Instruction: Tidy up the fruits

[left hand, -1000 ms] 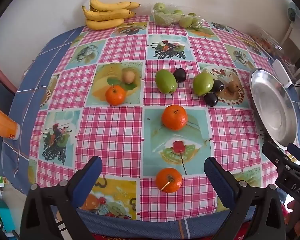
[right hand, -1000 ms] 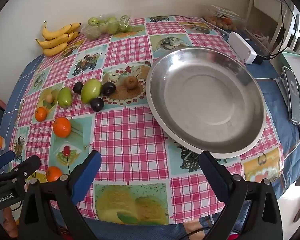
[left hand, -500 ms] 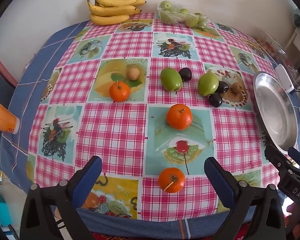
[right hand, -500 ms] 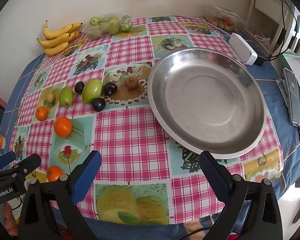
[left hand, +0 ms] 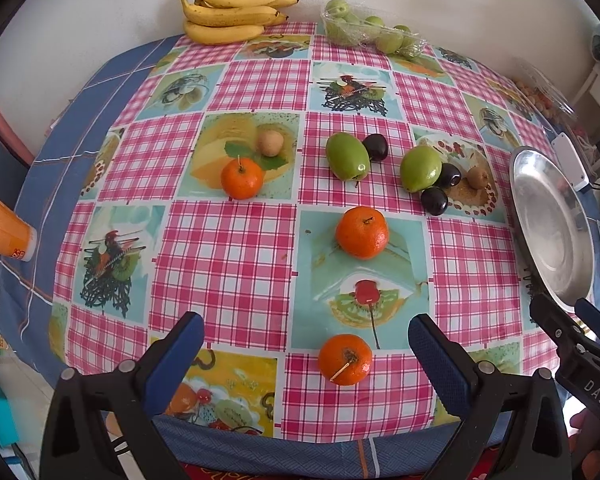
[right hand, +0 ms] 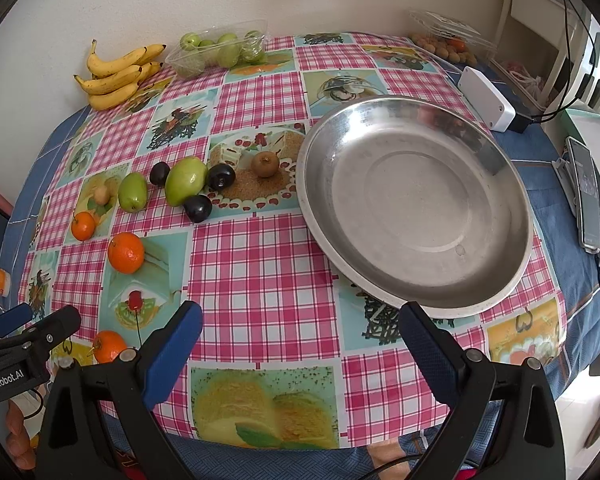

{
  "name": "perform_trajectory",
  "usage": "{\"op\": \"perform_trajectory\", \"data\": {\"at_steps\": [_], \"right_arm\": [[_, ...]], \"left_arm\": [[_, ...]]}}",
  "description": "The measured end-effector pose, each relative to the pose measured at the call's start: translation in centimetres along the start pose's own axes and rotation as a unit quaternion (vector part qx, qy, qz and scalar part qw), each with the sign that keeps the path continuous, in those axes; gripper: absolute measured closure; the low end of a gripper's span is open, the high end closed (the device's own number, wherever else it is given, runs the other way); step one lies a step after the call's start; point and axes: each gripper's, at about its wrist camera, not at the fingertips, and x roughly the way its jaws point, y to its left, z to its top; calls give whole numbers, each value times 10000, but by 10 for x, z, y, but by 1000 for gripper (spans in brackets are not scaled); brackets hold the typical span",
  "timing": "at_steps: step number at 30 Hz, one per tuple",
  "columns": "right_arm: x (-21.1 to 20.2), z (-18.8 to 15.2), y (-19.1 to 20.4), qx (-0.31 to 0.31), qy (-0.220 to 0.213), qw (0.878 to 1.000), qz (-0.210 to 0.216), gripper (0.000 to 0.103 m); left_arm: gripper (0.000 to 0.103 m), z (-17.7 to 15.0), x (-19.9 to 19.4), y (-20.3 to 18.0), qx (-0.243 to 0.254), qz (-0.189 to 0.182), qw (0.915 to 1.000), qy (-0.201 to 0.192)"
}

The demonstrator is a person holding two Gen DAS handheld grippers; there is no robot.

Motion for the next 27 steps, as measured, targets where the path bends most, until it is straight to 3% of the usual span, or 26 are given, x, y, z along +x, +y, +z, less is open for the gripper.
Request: {"op": "perform_trajectory", "data": {"at_steps": [27], "right_arm": [[-1, -1, 1, -7, -7, 10000, -4, 5]], "left_arm": [[0, 0, 2, 2, -104, -24, 9999, 22]]}}
